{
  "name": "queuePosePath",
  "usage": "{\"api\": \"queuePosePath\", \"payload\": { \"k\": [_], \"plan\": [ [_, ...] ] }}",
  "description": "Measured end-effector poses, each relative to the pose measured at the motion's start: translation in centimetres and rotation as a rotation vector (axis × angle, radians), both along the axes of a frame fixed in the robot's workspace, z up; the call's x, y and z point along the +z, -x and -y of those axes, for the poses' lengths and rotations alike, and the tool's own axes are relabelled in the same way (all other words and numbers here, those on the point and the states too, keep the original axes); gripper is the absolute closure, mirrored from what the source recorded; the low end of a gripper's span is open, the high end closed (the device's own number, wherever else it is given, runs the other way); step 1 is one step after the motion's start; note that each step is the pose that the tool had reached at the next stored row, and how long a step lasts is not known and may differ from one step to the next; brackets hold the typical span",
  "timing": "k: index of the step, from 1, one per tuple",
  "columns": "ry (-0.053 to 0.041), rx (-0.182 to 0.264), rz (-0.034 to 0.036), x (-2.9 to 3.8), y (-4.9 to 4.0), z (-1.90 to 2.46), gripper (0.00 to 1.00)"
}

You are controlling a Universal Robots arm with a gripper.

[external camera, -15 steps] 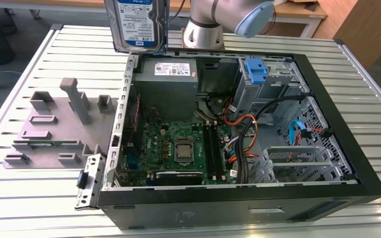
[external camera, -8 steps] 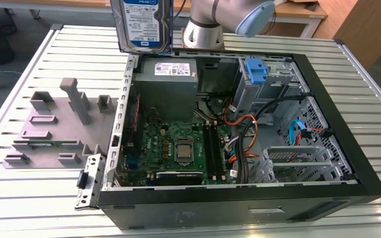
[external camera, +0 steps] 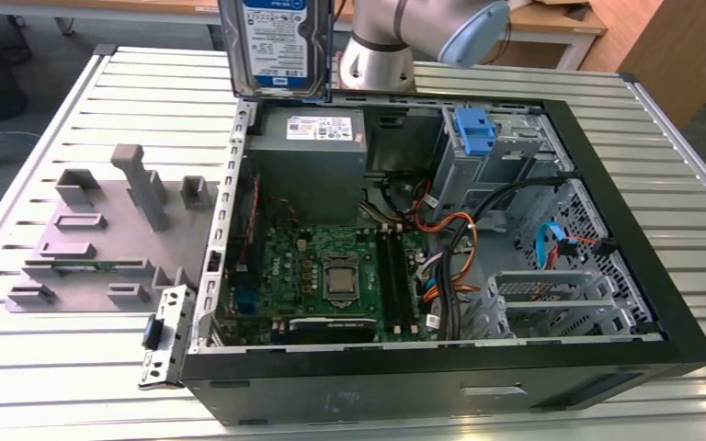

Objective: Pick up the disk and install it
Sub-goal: 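Pick up the disk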

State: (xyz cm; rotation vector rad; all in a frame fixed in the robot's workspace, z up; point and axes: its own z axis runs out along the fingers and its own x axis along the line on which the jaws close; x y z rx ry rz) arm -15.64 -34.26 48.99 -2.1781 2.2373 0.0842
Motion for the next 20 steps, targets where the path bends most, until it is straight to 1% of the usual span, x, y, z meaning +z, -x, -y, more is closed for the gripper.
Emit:
{"api": "queuePosePath", "payload": {
  "k": [20],
  "plan": [
    [-0.0001,0.000,0.0000,-0.01,-3.65,0.00,0.65]
  ]
}}
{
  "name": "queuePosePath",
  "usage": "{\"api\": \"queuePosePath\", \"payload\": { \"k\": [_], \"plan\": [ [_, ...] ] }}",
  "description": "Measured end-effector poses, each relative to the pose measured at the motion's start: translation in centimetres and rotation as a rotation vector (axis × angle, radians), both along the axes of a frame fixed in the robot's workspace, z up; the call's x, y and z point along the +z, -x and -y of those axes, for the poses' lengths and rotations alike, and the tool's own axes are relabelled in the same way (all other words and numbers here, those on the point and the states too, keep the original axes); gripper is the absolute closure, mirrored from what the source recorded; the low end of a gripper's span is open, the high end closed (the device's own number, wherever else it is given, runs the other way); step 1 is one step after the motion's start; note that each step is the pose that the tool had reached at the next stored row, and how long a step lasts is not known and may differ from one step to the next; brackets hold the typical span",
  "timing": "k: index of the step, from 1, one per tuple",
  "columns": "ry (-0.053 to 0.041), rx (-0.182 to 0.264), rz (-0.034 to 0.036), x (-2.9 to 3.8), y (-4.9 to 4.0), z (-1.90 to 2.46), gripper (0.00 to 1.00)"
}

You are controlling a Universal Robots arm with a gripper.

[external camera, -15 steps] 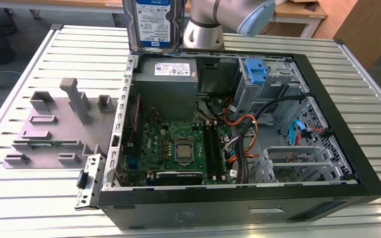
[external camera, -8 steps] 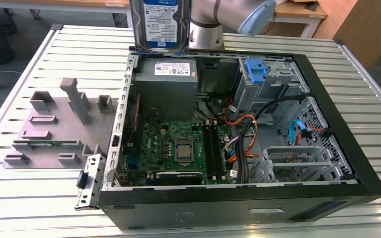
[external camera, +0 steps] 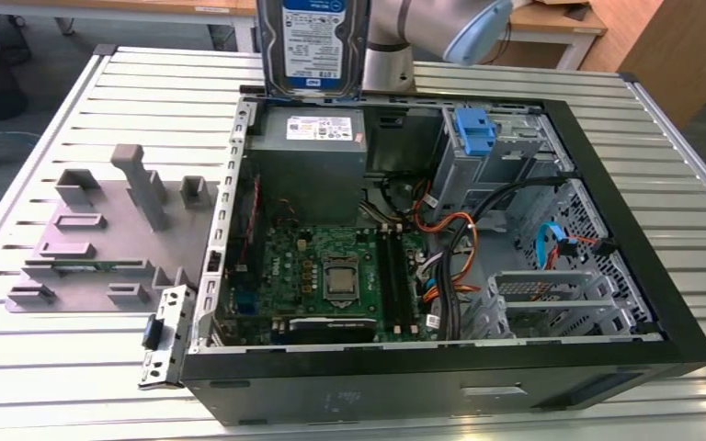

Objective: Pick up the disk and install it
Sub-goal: 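Pick up the disk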

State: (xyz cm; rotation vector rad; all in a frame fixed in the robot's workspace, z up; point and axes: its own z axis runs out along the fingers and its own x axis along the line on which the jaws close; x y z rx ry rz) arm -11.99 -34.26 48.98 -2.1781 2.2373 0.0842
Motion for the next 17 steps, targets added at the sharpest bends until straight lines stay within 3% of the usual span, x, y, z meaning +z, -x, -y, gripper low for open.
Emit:
{"api": "queuePosePath", "payload": {
  "k": [17],
  "plan": [
    [0.0000,0.000,0.0000,0.00,-3.08,0.00,0.65]
  ]
}}
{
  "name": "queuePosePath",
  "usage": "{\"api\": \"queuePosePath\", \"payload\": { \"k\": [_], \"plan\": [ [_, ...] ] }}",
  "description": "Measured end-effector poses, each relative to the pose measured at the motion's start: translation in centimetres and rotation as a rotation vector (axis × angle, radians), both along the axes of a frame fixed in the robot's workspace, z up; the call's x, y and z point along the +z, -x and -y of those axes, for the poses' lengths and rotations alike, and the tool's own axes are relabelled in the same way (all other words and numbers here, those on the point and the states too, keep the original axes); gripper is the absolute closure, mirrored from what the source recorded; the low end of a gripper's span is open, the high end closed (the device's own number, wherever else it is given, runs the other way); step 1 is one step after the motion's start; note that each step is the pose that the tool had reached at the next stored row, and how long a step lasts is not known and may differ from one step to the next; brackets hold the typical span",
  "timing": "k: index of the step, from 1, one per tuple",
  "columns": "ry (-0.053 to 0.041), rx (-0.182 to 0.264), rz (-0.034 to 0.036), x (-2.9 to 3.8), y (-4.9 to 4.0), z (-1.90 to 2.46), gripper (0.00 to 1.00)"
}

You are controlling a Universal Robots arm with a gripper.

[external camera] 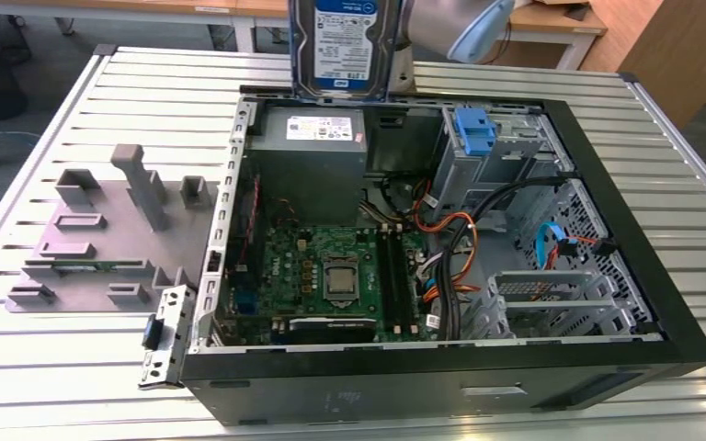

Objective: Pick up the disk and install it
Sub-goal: 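Pick up the disk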

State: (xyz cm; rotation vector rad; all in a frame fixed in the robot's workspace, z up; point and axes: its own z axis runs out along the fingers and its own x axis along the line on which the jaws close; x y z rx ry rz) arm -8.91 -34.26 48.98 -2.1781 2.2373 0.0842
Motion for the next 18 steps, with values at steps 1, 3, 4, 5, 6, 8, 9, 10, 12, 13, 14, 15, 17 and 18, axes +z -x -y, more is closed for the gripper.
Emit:
{"api": "queuePosePath", "payload": {
  "k": [1,3,4,5,6,8,9,10,12,13,14,15,17,18],
  "plan": [
    [0.0000,0.000,0.0000,0.00,-0.17,0.00,0.65],
    [0.0001,0.000,0.0000,0.00,-0.52,0.00,0.65],
    [0.0000,0.000,-0.0001,0.00,-0.68,0.00,0.65],
    [0.0000,0.000,0.0000,0.00,-0.84,0.00,0.65],
    [0.0000,0.000,0.0000,0.00,-1.01,0.00,0.65],
    [0.0000,0.000,0.0000,0.00,-1.35,0.00,0.65],
    [0.0001,0.000,0.0000,0.00,-1.51,0.00,0.65],
    [0.0000,0.000,0.0000,0.00,-1.67,0.00,0.65],
    [0.0001,0.000,0.0000,0.00,-1.97,0.00,0.65],
    [0.0000,0.000,0.0000,0.00,-2.11,0.00,0.65],
    [0.0000,0.000,0.0000,0.00,-2.25,0.00,0.65],
    [0.0001,0.000,0.0000,0.00,-2.40,0.00,0.65],
    [0.0000,0.000,0.0000,0.00,-2.69,0.00,0.65],
    [-0.0001,0.000,0.0000,0.00,-2.80,0.00,0.65]
  ]
}}
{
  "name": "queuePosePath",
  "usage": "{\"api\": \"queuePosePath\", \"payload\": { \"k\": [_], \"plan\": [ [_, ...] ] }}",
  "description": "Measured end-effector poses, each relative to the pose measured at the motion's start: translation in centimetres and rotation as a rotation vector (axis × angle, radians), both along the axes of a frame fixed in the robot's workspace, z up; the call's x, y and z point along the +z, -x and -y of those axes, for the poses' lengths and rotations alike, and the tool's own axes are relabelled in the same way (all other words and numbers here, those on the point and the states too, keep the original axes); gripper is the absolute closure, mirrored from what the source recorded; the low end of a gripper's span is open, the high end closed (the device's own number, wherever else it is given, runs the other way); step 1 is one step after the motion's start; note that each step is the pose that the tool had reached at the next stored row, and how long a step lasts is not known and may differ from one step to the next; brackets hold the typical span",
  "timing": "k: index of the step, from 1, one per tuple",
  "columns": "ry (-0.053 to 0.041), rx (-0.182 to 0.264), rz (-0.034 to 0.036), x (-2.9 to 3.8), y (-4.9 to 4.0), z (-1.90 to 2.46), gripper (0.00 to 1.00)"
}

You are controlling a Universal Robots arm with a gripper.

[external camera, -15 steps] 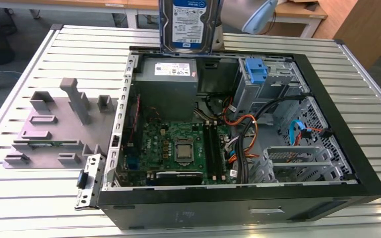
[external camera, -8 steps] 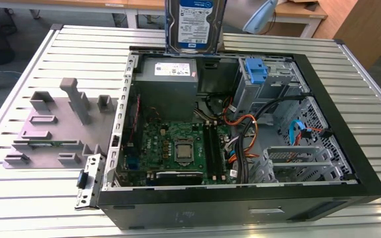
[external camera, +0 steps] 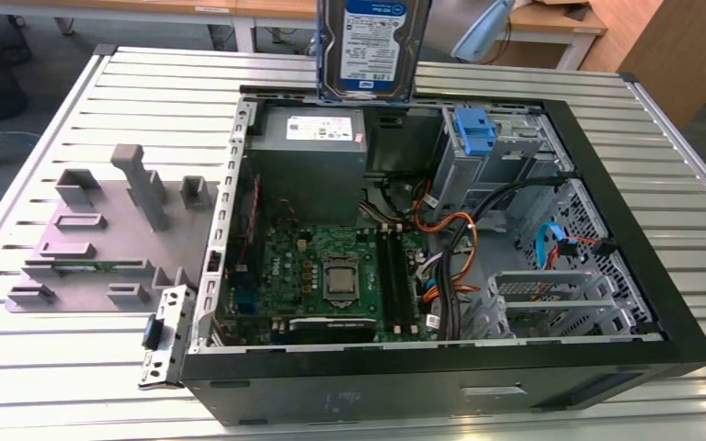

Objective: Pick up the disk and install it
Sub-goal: 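Pick up the disk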

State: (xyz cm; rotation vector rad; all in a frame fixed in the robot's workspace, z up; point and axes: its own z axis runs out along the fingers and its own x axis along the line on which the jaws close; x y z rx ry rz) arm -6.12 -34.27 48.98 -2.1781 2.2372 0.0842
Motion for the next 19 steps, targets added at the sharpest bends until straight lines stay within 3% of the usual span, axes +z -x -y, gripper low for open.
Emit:
{"api": "queuePosePath", "payload": {
  "k": [8,19],
  "plan": [
    [0.0000,0.000,0.0000,0.00,-0.43,0.13,0.65],
    [0.0000,0.000,0.0000,0.00,-0.74,0.88,0.65]
  ]
}}
